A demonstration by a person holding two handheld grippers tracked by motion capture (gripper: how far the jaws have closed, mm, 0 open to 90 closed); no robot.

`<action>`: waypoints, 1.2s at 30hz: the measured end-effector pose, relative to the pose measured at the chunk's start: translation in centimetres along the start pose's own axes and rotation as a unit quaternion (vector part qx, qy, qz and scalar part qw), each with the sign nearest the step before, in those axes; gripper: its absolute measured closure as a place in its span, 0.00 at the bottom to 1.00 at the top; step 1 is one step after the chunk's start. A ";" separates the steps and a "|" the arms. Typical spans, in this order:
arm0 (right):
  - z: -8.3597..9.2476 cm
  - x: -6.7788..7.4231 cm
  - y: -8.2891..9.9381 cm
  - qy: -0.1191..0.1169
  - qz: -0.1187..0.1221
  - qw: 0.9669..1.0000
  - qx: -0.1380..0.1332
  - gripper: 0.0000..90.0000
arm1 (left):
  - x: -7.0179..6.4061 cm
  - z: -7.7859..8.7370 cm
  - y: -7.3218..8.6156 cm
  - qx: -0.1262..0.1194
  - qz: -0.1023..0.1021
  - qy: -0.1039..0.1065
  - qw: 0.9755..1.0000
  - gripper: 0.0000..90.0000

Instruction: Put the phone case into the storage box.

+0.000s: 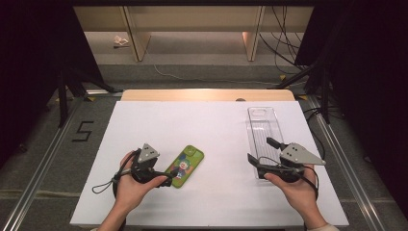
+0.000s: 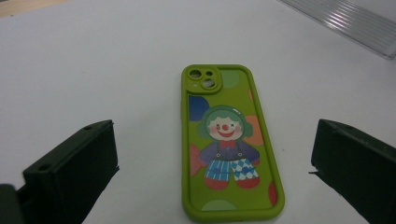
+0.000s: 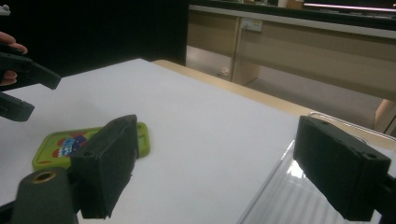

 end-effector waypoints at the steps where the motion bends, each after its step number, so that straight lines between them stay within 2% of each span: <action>1: 0.2 -0.1 0.1 0.001 0.000 1.000 0.000 0.17 | -0.1 -0.1 -0.1 0.001 -0.002 0.002 1.000 0.00; 8: 0.7 -0.3 0.9 -0.001 -0.005 1.000 0.004 0.17 | -0.3 -0.8 -0.4 0.012 -0.007 0.005 1.000 0.00; 26: 1.1 -0.2 1.3 -0.002 -0.008 1.000 0.007 0.17 | -0.9 -2.2 -0.9 0.040 -0.016 0.002 0.999 0.00; 36: 1.3 -0.2 1.2 -0.001 -0.008 1.000 0.006 0.17 | -1.3 -3.2 -0.7 0.085 -0.014 0.000 0.996 0.02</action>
Point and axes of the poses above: each handheld gripper's, and its own axes: z roughly backward along the jaws, y roughly out of its underside, x roughly to its left, the point moved 4 cm from there along -z, roughly forward along the jaws
